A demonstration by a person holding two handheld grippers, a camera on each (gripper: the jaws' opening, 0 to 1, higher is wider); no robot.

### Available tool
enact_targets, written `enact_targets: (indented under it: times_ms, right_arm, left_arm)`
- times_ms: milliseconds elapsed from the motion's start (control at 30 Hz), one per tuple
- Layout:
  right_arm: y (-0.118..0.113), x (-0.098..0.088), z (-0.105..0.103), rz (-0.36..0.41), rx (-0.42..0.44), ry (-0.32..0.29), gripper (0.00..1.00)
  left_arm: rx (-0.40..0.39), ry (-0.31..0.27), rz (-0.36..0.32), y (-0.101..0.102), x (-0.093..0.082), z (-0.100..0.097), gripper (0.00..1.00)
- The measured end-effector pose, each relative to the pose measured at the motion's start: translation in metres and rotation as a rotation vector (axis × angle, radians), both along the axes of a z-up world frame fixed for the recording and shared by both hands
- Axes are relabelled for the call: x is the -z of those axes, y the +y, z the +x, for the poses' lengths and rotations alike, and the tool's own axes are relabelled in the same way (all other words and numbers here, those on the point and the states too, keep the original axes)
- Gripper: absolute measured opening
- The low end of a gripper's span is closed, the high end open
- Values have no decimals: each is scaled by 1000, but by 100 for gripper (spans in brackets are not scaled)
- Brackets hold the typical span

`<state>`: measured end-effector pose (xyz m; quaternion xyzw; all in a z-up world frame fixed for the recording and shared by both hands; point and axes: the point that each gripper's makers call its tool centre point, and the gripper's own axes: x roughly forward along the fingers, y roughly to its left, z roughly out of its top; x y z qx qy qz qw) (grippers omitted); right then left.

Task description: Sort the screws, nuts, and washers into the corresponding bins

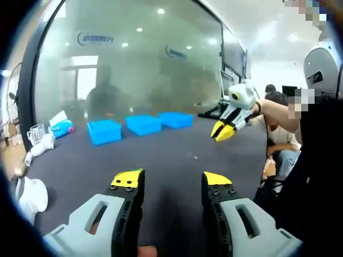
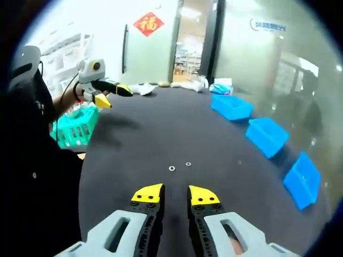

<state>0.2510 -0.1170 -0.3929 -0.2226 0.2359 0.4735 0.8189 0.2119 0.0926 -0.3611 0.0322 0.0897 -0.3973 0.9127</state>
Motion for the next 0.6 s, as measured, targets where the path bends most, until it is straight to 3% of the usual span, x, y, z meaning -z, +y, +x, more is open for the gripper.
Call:
enact_targets:
  times_ms: [600]
  right_arm:
    - [33, 9, 4, -249, -228, 44, 22]
  left_arm:
    - [23, 27, 11, 0, 11, -2, 42]
